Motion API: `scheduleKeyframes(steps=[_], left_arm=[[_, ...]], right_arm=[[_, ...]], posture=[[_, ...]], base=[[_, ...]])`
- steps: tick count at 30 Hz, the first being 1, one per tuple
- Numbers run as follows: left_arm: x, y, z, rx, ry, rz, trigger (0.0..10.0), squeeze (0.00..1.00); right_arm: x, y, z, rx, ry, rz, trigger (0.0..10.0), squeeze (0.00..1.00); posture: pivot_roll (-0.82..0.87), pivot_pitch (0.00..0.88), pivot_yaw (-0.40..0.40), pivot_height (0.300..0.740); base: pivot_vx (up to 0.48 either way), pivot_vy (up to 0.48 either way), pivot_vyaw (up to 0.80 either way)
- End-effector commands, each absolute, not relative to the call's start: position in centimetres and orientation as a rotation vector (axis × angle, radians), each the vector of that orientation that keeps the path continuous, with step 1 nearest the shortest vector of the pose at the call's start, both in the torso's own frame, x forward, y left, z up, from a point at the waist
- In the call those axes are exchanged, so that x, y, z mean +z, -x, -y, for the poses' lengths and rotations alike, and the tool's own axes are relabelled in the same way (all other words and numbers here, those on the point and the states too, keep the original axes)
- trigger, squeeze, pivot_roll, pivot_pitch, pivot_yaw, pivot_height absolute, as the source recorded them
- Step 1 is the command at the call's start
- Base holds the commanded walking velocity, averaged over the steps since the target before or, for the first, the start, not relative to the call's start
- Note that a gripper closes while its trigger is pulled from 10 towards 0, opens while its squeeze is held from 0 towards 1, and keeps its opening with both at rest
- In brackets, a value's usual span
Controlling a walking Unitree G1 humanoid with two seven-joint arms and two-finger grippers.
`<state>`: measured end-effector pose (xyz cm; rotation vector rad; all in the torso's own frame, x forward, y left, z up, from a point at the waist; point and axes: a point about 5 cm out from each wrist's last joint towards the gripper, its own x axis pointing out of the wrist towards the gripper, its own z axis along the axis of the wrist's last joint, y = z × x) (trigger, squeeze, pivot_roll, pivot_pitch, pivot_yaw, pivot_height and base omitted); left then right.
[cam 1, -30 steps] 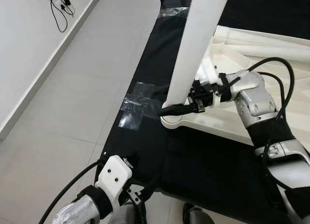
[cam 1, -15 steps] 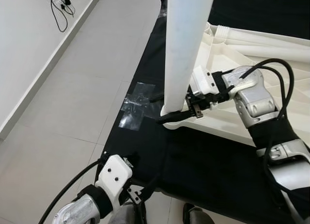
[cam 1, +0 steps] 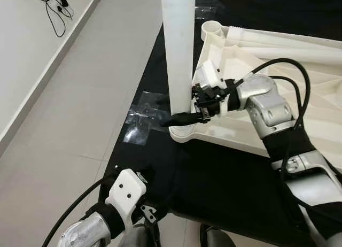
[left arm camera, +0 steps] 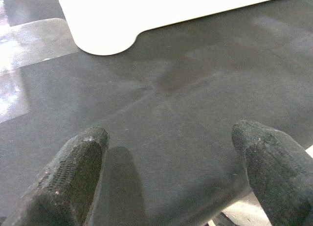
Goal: Building children table
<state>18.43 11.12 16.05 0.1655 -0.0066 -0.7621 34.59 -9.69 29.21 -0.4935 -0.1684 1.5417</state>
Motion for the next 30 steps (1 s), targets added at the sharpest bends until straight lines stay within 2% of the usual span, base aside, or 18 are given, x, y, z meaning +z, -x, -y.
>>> scheduleKeyframes(steps=[1,8,10,13,14,15,16,17,18,19,22,25,30], left_arm=[[15.6,-18.1,-11.2,-0.767,-0.155,-0.028,10.0,0.0],[15.5,-18.1,-11.2,-0.765,-0.153,-0.028,10.0,0.0],[15.4,-18.1,-11.1,-0.762,-0.15,-0.028,10.0,0.0],[15.3,-18.1,-11.1,-0.762,-0.149,-0.029,10.0,0.0],[15.2,-18.1,-11.1,-0.762,-0.148,-0.03,10.0,0.0],[15.2,-18.1,-11.1,-0.762,-0.148,-0.03,10.0,0.0],[15.2,-18.1,-11.2,-0.763,-0.149,-0.03,10.0,0.0],[15.1,-18.1,-11.3,-0.764,-0.149,-0.031,10.0,0.0],[15.1,-18.1,-11.3,-0.764,-0.149,-0.031,10.0,0.0],[15.0,-18.2,-11.3,-0.766,-0.151,-0.033,10.0,0.0],[15.0,-18.4,-11.4,-0.768,-0.155,-0.032,10.0,0.0],[14.9,-18.6,-11.4,-0.77,-0.174,-0.028,10.0,0.0],[14.7,-18.8,-11.4,-0.774,-0.187,-0.025,10.0,0.0]], right_arm=[[26.7,-35.1,9.7,1.486,0.477,0.058,10.0,0.0],[25.6,-35.3,9.9,1.336,0.404,0.038,10.0,0.0],[24.4,-35.1,10.3,1.165,0.334,0.019,10.0,0.0],[23.5,-34.7,10.7,1.052,0.28,0.002,10.0,0.0],[21.4,-33.5,11.4,0.802,0.176,-0.058,10.0,0.0],[21.4,-33.5,11.4,0.802,0.176,-0.058,10.0,0.0],[20.7,-33.1,11.7,0.694,0.153,-0.078,10.0,0.0],[19.6,-32.4,12.4,0.476,0.206,-0.092,10.0,0.0],[19.6,-32.4,12.4,0.476,0.206,-0.092,10.0,0.0],[17.9,-30.2,12.6,0.231,0.198,-0.106,10.0,0.0],[17.4,-28.9,11.5,0.199,0.209,-0.068,10.0,0.0],[18.5,-29.6,9.7,0.229,0.23,0.052,10.0,0.0],[19.1,-29.9,8.7,0.239,0.264,0.046,10.0,0.0]], posture=[[0.07,0.383,0.053,0.74],[0.05,0.381,0.039,0.74],[0.02,0.374,0.028,0.74],[0.02,0.37,0.027,0.74],[0.02,0.366,0.026,0.74],[0.02,0.366,0.026,0.74],[0.01,0.358,0.026,0.74],[0.01,0.353,0.028,0.74],[0.01,0.353,0.028,0.74],[0.01,0.347,0.036,0.74],[0.02,0.334,0.045,0.74],[0.02,0.311,0.053,0.74],[0.02,0.297,0.054,0.74]], base=[[0.0,0.0,0.0],[0.0,0.0,0.0],[0.0,0.0,0.0],[0.0,0.0,0.0],[0.0,0.0,0.0],[0.0,0.0,0.0],[0.0,0.0,0.0],[0.0,0.0,0.0],[0.0,0.0,0.0],[0.0,0.0,0.0],[0.0,0.0,0.0],[0.0,0.0,0.0],[0.0,0.0,0.0]])
